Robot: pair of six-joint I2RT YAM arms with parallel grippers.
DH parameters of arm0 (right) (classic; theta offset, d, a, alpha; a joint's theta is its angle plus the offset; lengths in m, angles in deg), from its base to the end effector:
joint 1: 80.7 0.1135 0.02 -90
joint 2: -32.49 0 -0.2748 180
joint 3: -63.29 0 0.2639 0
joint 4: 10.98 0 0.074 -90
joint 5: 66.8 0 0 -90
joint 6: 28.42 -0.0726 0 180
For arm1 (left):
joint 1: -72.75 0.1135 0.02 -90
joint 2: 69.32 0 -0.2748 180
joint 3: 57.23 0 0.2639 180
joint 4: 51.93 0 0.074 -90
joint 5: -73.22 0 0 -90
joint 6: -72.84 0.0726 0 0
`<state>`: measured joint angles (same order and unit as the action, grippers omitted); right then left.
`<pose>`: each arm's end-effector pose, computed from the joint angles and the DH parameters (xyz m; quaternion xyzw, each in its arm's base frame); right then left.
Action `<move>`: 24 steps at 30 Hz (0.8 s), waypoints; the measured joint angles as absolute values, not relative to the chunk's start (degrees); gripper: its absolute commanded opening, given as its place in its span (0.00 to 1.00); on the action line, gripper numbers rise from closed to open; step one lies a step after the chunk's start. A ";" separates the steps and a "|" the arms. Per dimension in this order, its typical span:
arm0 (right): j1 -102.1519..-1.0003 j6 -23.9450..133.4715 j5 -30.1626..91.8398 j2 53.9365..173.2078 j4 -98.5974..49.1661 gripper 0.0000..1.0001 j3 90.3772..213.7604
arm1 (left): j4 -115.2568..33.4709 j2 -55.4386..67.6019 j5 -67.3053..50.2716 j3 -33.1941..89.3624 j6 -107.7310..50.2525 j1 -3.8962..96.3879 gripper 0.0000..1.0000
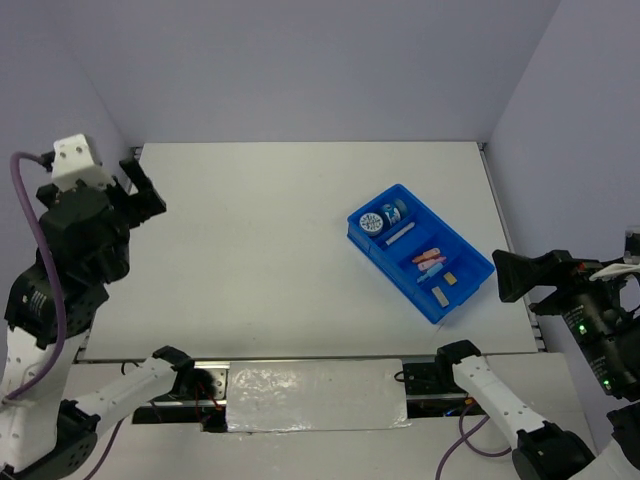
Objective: Sort the stationery into containers
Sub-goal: Reset both arms
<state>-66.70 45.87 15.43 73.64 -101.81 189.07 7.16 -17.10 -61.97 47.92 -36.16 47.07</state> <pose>-0.0143 -0.0137 0.5413 0.0563 0.7418 0.1221 0.6570 0.1441 -0.0122 0.5278 -0.2162 0.7008 0.0300 0.6792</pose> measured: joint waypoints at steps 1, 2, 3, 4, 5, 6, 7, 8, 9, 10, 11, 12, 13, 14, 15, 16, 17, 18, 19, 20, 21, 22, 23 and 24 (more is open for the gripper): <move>-66.14 46.09 14.03 72.94 -101.90 1.00 188.27 | 9.20 -18.98 -63.65 45.80 -36.86 47.07 0.99; -65.76 46.31 13.13 72.46 -101.92 1.00 187.72 | 10.68 -20.57 -64.48 44.21 -37.30 47.05 0.99; -65.52 46.57 12.39 72.15 -101.96 1.00 187.35 | 12.17 -21.99 -65.03 42.74 -38.02 47.05 0.99; -65.41 46.88 11.73 71.93 -102.03 1.00 187.19 | 13.61 -23.48 -65.38 41.74 -38.44 47.05 0.99; -65.35 47.23 11.23 71.74 -102.01 1.00 187.15 | 14.62 -24.70 -65.60 41.21 -38.57 47.05 0.99; -65.30 47.67 10.86 71.47 -101.99 1.00 187.15 | 15.36 -25.91 -65.73 40.99 -38.55 47.05 0.99; -65.30 48.04 10.44 71.17 -101.99 1.00 187.15 | 15.97 -26.98 -66.05 41.04 -38.55 46.99 0.99; -65.30 48.28 10.16 70.84 -101.99 1.00 187.15 | 16.61 -27.92 -66.36 41.23 -38.57 46.75 0.99; -65.30 48.63 9.99 70.45 -101.96 1.00 187.17 | 17.85 -28.99 -67.04 42.04 -38.66 46.31 0.99; -65.30 48.89 9.88 70.10 -101.96 1.00 187.17 | 18.90 -29.86 -67.74 43.14 -38.85 45.89 0.99; -65.30 49.11 9.85 69.77 -101.94 1.00 187.17 | 19.62 -30.39 -68.31 44.03 -39.11 45.61 0.99; -65.30 49.22 9.83 69.46 -101.96 1.00 187.15 | 20.41 -30.82 -68.90 45.08 -39.64 45.35 0.99; -65.30 49.28 9.83 69.29 -101.94 1.00 187.11 | 20.91 -31.00 -69.27 45.78 -39.88 45.24 0.99; -65.30 49.33 9.83 69.13 -101.94 1.00 187.02 | 21.42 -31.09 -69.55 46.30 -40.01 45.17 0.99; -65.30 49.37 9.83 69.09 -101.96 1.00 186.95 | 21.70 -31.11 -69.70 46.46 -40.08 45.13 0.99; -65.30 49.46 9.83 69.09 -101.94 1.00 186.91 | 22.03 -31.09 -69.70 46.46 -40.10 45.11 0.99; -65.30 49.48 9.85 69.09 -101.92 1.00 186.82 | 22.40 -30.93 -69.70 46.46 -40.10 45.09 0.99; -65.30 49.50 9.83 69.09 -101.96 1.00 186.67 | 22.68 -30.76 -69.73 46.46 -40.12 45.06 0.99; -65.30 49.50 9.85 69.09 -102.01 1.00 186.65 | 22.90 -30.47 -69.75 46.46 -40.16 45.04 0.99; -65.30 49.50 9.85 69.09 -101.96 1.00 186.65 | 23.10 -30.19 -69.86 46.46 -40.27 45.04 0.99; -65.28 49.50 9.83 69.09 -101.96 1.00 186.65 | 23.21 -29.93 -70.05 46.46 -40.38 45.04 0.99; -65.28 49.50 9.85 69.09 -101.96 1.00 186.65 | 23.32 -29.64 -70.34 46.44 -40.64 45.04 0.99; -65.28 49.48 9.88 69.09 -101.96 1.00 186.65 | 23.30 -29.45 -70.62 46.33 -41.06 45.04 0.99; -65.28 49.48 9.88 69.11 -101.96 1.00 186.67 | 23.25 -29.38 -70.80 46.13 -41.23 45.04 0.99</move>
